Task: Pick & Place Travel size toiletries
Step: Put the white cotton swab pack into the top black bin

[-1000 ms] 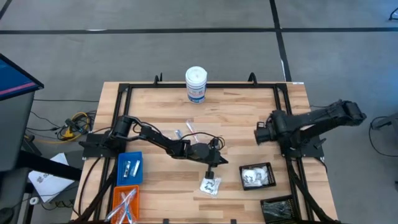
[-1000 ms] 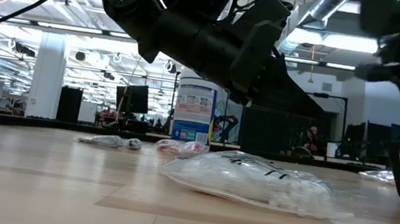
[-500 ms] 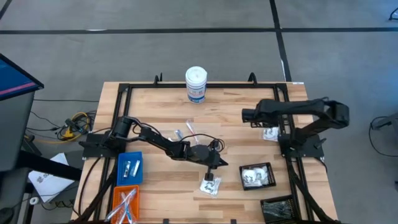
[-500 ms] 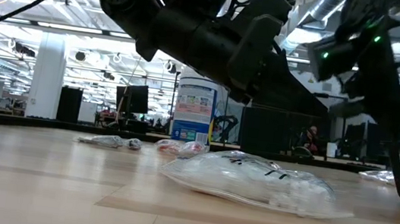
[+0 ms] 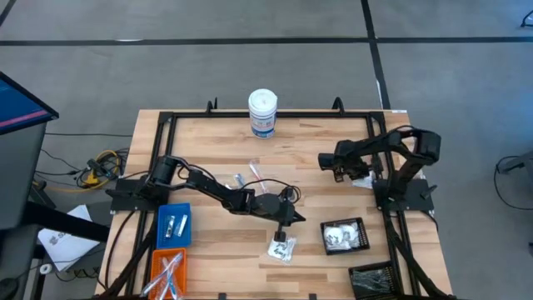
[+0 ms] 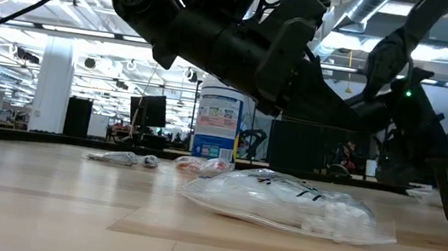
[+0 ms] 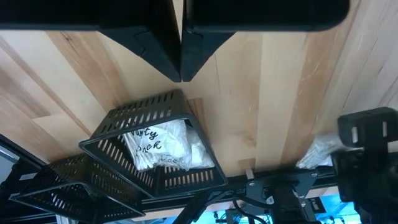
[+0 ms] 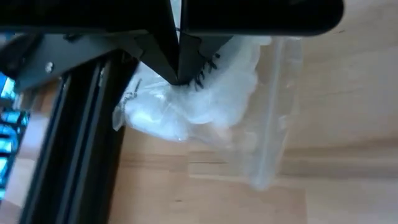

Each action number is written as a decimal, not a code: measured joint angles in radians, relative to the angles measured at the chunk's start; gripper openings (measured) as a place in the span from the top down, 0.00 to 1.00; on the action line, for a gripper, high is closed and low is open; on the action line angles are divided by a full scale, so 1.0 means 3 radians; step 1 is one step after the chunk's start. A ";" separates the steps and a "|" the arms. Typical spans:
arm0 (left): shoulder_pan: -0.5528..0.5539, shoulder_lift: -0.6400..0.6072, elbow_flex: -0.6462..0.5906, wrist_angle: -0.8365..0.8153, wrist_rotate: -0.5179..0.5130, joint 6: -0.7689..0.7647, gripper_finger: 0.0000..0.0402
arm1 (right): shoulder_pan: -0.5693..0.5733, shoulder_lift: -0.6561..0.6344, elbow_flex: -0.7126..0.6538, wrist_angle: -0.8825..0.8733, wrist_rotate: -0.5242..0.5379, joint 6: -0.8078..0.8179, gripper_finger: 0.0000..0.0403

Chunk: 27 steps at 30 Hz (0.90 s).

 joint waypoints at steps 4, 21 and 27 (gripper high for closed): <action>0.0000 0.0000 0.0000 0.0001 0.0000 0.0000 1.00 | 0.0020 -0.0013 -0.0070 0.0094 -0.0039 -0.0073 1.00; 0.0076 0.0001 0.0000 -0.0063 -0.0051 -0.0378 1.00 | 0.0900 -0.0683 0.0393 0.0812 0.0057 -0.0077 1.00; 0.0210 0.0005 -0.0156 0.0094 -0.0050 -0.0603 1.00 | 0.1299 -0.1123 0.0462 0.0751 0.0490 0.0206 1.00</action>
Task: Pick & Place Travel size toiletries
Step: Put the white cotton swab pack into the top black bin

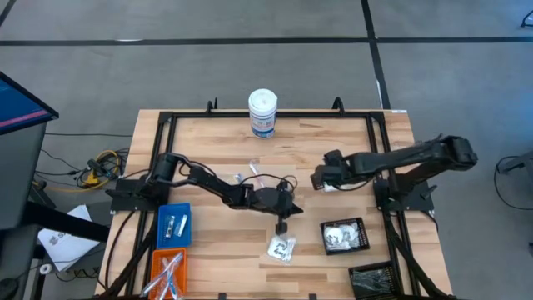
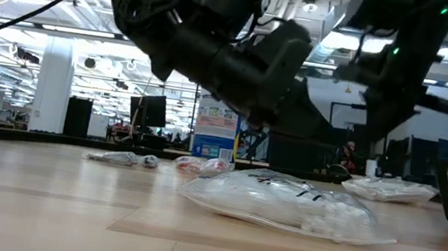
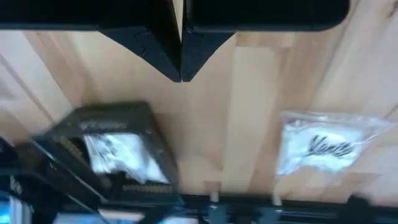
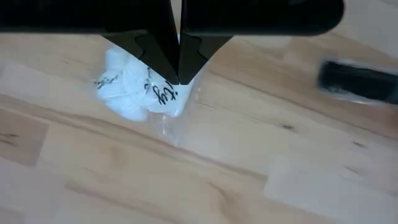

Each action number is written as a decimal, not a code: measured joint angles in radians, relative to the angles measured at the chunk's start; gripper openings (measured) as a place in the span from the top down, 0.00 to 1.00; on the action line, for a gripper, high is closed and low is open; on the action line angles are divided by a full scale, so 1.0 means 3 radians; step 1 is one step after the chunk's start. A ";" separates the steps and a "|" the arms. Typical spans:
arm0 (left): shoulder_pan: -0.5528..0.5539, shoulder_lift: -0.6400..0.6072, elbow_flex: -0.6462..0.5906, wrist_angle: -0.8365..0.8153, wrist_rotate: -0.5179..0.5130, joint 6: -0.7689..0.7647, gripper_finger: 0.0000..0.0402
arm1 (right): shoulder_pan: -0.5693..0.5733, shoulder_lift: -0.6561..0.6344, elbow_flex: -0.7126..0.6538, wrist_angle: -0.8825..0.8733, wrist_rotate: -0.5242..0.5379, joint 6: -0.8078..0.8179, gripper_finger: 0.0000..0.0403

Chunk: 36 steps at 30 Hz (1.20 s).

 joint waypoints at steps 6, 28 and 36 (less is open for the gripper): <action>0.0173 0.0000 -0.0224 0.0488 0.0319 -0.0307 1.00 | 0.0220 -0.0244 -0.0001 -0.0284 0.0202 0.0363 1.00; 0.0203 -0.0001 -0.0292 0.0655 0.0499 -0.0272 1.00 | 0.0006 0.0201 -0.0007 -0.0790 0.0037 0.0778 0.97; 0.0203 -0.0001 -0.0292 0.0654 0.0499 -0.0248 1.00 | 0.0117 0.0204 -0.0008 0.0241 0.0058 0.0073 0.70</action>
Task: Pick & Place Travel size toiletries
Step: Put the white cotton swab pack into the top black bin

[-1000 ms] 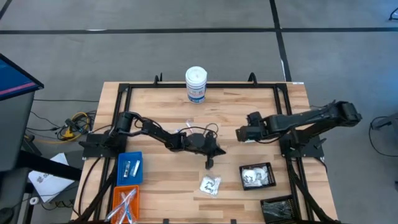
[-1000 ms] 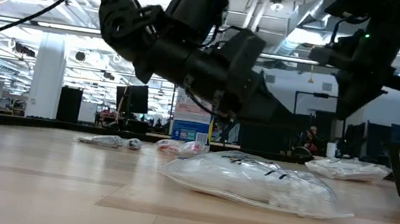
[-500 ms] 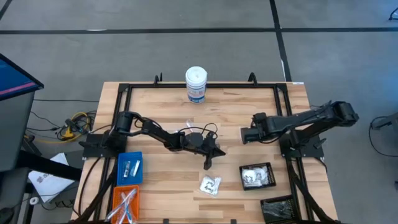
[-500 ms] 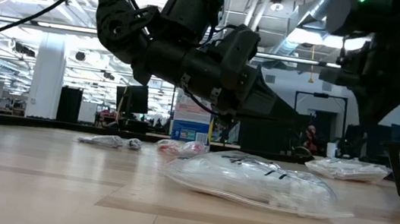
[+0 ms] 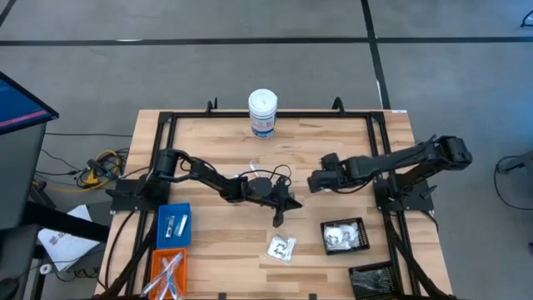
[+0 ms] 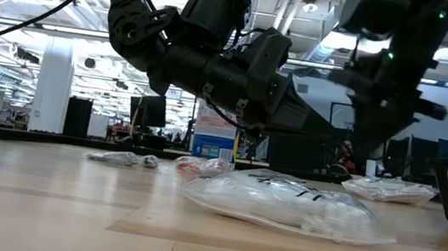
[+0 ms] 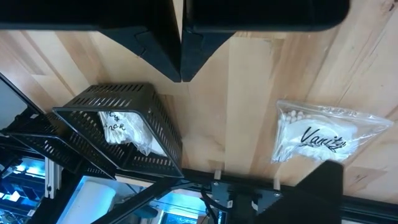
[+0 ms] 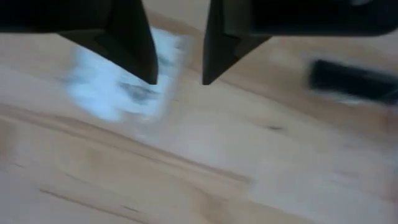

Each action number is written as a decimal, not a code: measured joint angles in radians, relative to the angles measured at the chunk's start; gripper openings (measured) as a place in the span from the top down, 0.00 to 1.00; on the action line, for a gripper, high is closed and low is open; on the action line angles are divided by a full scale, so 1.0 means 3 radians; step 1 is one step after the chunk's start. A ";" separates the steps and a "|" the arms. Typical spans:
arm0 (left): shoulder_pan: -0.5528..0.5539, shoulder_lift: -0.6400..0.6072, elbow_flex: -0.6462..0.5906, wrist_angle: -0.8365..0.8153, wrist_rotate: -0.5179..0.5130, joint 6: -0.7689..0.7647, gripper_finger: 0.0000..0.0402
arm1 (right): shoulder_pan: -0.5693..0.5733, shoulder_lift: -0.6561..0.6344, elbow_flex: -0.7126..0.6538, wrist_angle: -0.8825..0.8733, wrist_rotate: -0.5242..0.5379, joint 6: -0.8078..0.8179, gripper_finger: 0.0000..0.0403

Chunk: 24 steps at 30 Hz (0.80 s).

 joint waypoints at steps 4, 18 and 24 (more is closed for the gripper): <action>0.0000 0.0000 0.0000 0.0000 0.0000 0.0000 1.00 | 0.0075 0.0003 0.0003 0.0250 -0.0019 -0.0211 0.57; 0.0000 -0.0003 0.0000 -0.0015 0.0000 0.0001 1.00 | 0.0288 0.0004 0.0003 0.0378 -0.0378 -0.0139 0.38; 0.0000 -0.0004 0.0000 -0.0015 0.0000 0.0000 1.00 | 0.0403 0.0013 0.0003 0.0446 -0.0392 -0.0141 0.38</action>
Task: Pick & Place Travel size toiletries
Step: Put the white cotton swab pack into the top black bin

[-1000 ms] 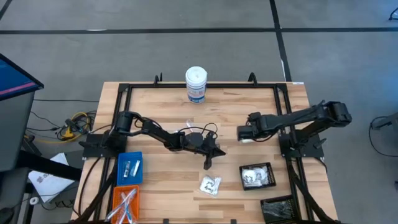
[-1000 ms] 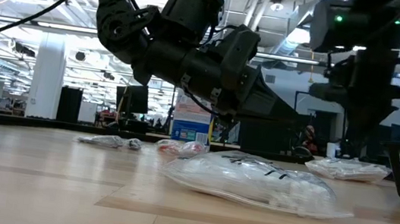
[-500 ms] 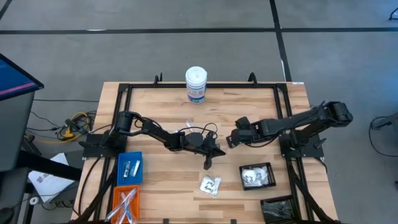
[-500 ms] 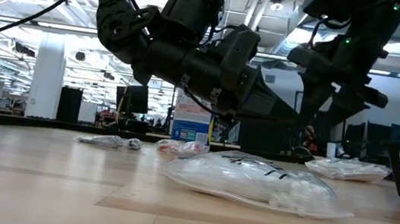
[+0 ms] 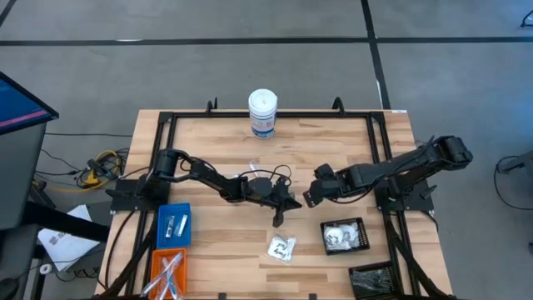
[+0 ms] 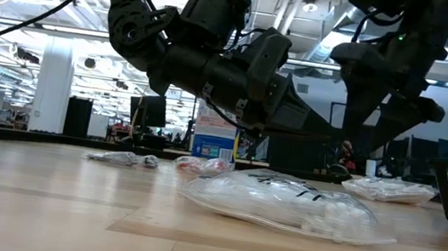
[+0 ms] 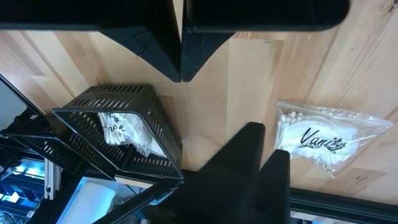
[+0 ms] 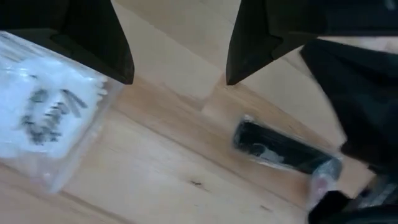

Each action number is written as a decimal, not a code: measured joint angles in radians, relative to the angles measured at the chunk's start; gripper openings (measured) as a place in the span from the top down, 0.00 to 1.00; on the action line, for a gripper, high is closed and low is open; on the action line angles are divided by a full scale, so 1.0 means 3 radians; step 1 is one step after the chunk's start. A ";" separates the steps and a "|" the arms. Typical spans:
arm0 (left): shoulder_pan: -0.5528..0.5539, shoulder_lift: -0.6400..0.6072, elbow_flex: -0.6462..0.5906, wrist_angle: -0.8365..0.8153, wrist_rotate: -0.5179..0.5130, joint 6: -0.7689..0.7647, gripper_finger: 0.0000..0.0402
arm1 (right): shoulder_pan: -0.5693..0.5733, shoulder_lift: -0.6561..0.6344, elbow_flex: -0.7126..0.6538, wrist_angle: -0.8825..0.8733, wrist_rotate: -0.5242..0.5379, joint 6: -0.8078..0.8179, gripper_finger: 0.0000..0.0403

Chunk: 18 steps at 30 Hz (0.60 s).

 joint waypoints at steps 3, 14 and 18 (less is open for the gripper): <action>0.0000 0.0000 0.0000 -0.0001 0.0000 0.0000 1.00 | 0.0020 0.0015 0.0000 0.0107 -0.0082 -0.0026 0.38; 0.0000 0.0000 0.0000 -0.0009 0.0000 0.0001 1.00 | -0.0172 0.0012 -0.0003 -0.1281 0.0032 0.0860 0.84; 0.0000 0.0000 0.0000 -0.0008 0.0001 0.0001 1.00 | -0.0176 0.0012 -0.0003 -0.1270 0.0261 0.0760 0.97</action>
